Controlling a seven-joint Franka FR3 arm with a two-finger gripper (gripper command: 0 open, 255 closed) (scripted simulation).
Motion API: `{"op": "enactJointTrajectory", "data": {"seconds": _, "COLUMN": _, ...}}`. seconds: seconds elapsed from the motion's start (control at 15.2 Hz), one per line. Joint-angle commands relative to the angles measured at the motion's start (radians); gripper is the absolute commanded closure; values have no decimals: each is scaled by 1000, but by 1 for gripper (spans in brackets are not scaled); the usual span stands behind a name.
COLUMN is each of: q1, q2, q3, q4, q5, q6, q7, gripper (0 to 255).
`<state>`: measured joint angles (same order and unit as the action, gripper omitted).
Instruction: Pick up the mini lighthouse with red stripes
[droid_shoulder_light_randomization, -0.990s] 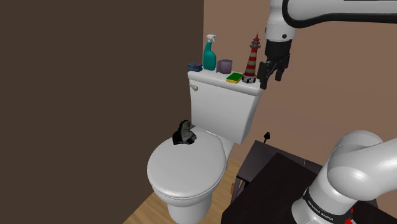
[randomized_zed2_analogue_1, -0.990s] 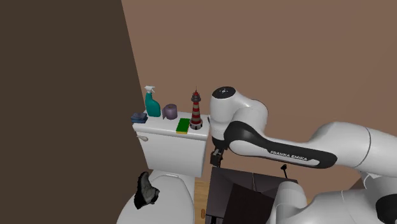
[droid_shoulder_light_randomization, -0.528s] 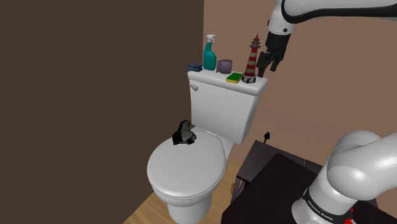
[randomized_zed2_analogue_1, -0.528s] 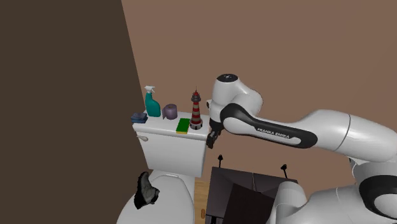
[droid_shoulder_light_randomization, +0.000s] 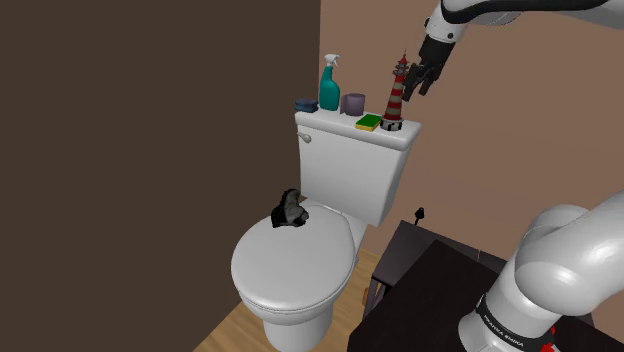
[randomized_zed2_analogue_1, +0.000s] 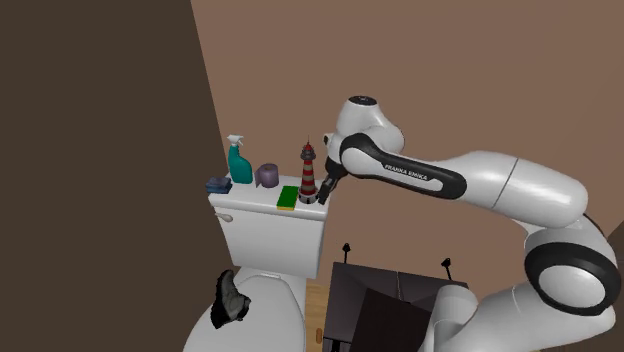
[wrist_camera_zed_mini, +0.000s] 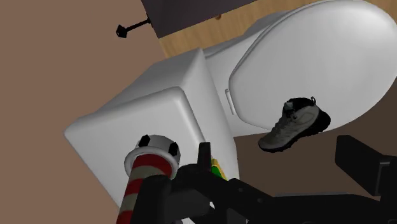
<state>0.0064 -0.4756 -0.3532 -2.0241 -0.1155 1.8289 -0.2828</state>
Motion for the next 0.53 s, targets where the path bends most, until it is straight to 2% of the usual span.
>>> {"op": "enactJointTrajectory", "data": {"seconds": 0.0, "q1": 11, "q2": 51, "q3": -49, "q4": 62, "q5": 34, "q6": 23, "q7": -60, "gripper": 0}}
{"op": "enactJointTrajectory", "data": {"seconds": 0.26, "q1": 37, "q2": 165, "q3": -151, "q4": 189, "q5": 134, "q6": 58, "q7": -186, "gripper": 0}}
{"op": "enactJointTrajectory", "data": {"seconds": 0.46, "q1": 52, "q2": 268, "q3": -233, "q4": 303, "q5": 242, "q6": 64, "q7": -292, "gripper": 0}}
